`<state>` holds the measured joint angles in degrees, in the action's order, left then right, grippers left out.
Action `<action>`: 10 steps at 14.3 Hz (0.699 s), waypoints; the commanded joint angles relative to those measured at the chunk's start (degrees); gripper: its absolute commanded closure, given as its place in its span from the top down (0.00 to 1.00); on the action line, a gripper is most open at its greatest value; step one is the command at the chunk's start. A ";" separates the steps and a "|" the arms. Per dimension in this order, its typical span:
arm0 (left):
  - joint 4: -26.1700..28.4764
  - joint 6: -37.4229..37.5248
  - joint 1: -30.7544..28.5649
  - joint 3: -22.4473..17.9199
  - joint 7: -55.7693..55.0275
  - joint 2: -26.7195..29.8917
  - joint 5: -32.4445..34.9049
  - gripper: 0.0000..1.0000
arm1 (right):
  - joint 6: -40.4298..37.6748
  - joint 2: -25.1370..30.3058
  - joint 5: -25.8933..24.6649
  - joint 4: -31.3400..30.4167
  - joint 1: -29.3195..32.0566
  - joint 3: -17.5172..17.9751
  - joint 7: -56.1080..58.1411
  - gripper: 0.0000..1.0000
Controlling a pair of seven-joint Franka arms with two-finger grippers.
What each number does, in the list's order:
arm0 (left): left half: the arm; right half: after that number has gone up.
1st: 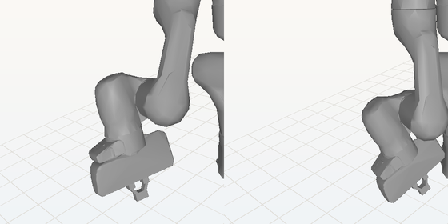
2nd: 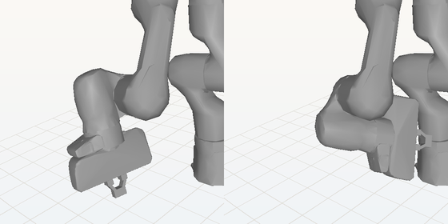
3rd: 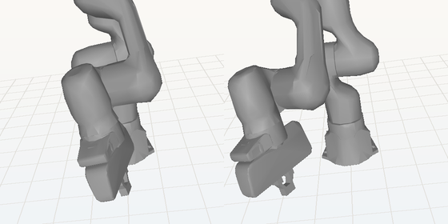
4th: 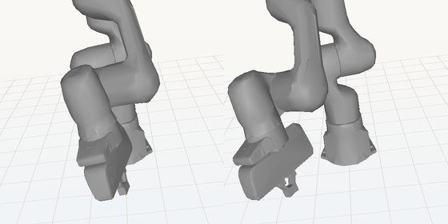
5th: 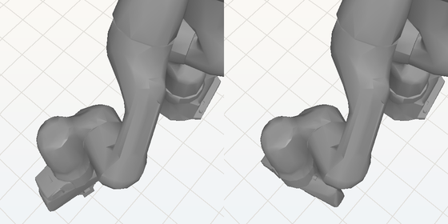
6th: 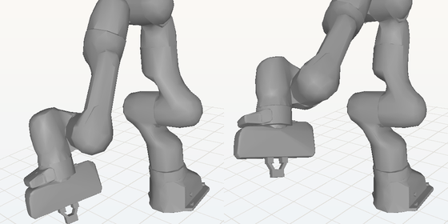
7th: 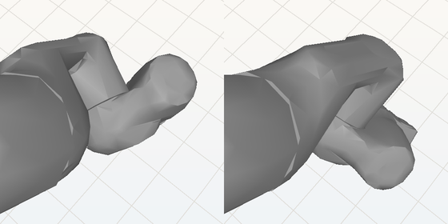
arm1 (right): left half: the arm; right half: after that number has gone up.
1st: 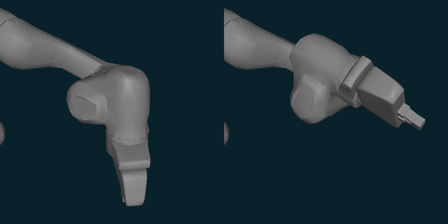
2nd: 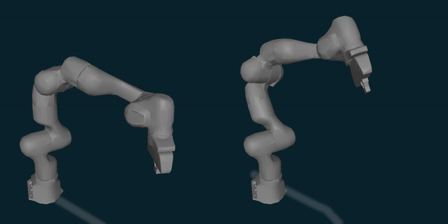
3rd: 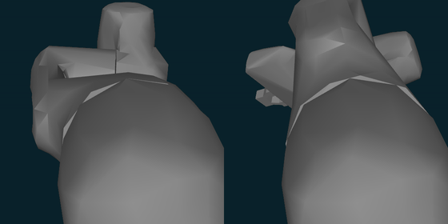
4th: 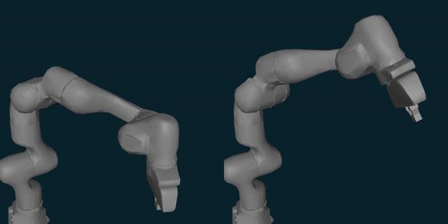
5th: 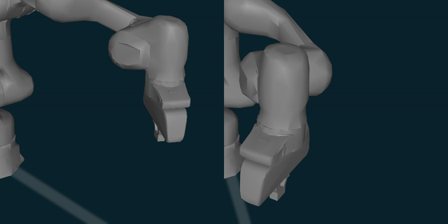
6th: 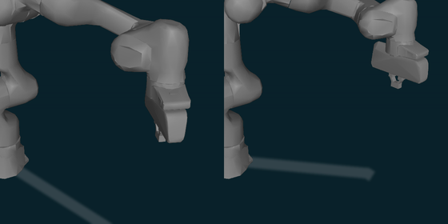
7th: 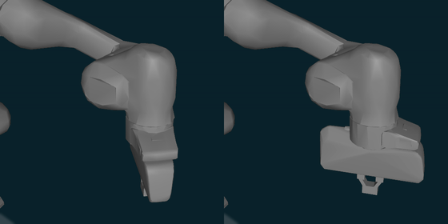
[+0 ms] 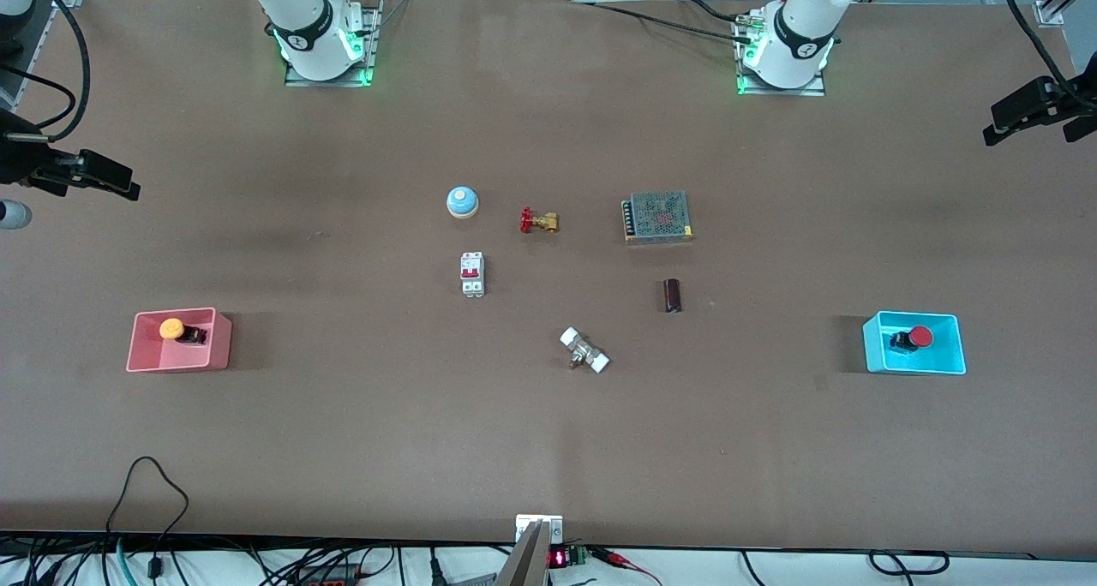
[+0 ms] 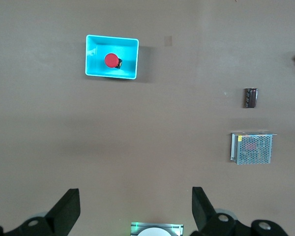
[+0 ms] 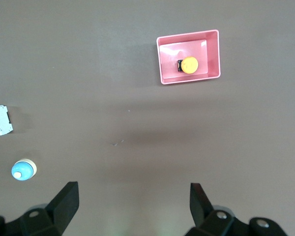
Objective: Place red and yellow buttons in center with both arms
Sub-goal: 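Reach the right gripper to the pink box while the left gripper reaches the cyan box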
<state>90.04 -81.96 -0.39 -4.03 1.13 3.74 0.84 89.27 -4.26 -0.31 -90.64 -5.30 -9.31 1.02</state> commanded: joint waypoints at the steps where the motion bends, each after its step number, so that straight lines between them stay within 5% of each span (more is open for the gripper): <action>1: 0.84 -0.74 0.48 -0.27 -0.34 0.82 1.88 1.00 | -0.06 2.24 -0.30 -2.25 0.38 0.52 -0.05 1.00; 5: 0.84 -0.65 0.48 -0.01 -0.42 0.65 1.98 1.00 | 0.82 1.19 -0.92 -2.43 0.64 0.43 0.12 1.00; 10: 2.67 -5.29 0.83 0.17 -0.25 -3.29 1.98 1.00 | 9.42 -7.50 -0.83 -2.35 3.97 0.26 2.14 1.00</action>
<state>91.29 -84.80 -0.30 -3.87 1.13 1.99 1.78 97.34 -9.80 -0.53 -93.42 -2.74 -9.51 1.71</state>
